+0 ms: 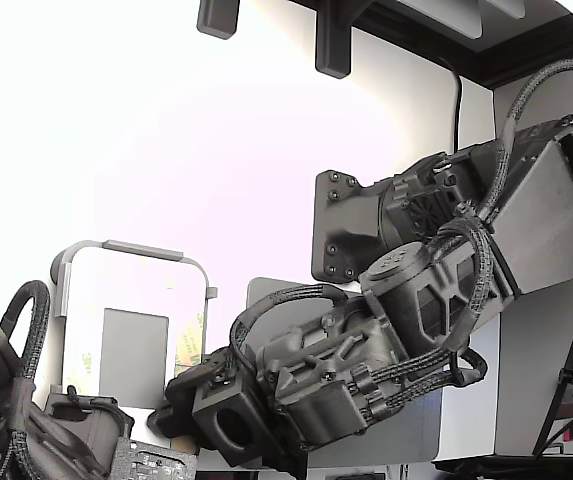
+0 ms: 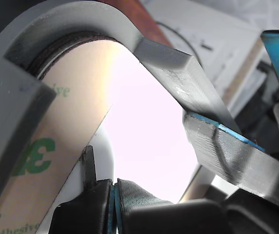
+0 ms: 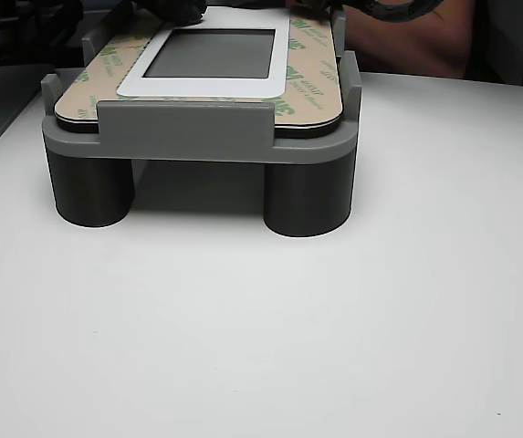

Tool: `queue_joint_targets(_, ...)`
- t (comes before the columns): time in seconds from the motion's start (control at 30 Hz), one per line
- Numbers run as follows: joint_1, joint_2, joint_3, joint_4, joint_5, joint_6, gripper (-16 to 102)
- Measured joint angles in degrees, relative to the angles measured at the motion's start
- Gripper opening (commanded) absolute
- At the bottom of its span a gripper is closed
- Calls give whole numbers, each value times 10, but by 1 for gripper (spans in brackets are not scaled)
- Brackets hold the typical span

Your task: Peel off protective film from adhesive tape.

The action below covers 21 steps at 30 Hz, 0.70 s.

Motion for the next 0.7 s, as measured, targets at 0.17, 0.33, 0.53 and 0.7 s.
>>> queue_joint_targets(0.17, 2, 0, 0, 0, 0, 2, -9)
queue_joint_targets(0.33, 2, 0, 0, 0, 0, -1, -9)
queue_joint_targets(0.53, 1, -5, -4, 1, -1, -12, -9)
queue_joint_targets(0.7, -2, -5, -4, -4, -4, -16, -9)
